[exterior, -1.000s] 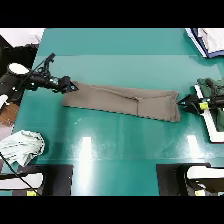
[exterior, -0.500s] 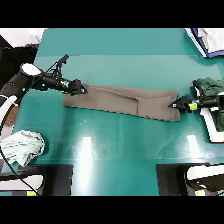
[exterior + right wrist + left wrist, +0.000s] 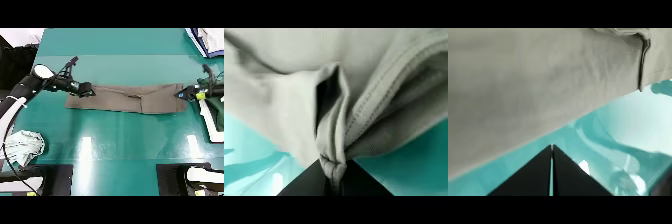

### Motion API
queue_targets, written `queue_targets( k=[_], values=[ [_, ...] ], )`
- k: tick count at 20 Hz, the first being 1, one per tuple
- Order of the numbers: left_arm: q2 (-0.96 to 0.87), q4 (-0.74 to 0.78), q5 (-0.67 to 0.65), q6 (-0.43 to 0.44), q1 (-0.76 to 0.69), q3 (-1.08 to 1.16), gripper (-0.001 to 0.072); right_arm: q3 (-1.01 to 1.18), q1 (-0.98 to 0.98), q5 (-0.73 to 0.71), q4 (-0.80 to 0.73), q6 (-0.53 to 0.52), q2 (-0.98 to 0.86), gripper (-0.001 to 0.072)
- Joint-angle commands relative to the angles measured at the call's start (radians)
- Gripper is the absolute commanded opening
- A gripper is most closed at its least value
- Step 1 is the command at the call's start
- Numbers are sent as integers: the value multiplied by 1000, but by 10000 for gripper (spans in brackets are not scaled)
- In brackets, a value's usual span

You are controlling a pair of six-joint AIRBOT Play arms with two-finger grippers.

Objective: Fold the shirts.

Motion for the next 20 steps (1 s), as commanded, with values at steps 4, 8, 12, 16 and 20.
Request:
queue_targets(
  k=[4,8,12,16,20],
  values=[
    [-199,27,84,-38,-164,219,24,321,194,142,-33,269,53,13],
    [-415,26,34,-56,-223,455,24,500,379,138,-33,374,32,12],
    [-545,23,3,-87,-231,575,24,714,547,169,-33,432,-83,12],
    [-567,56,-5,-86,-231,575,25,908,669,169,-33,483,-220,13],
    [-567,72,-4,-53,-226,576,25,941,742,131,-33,485,-273,12]
  ],
)
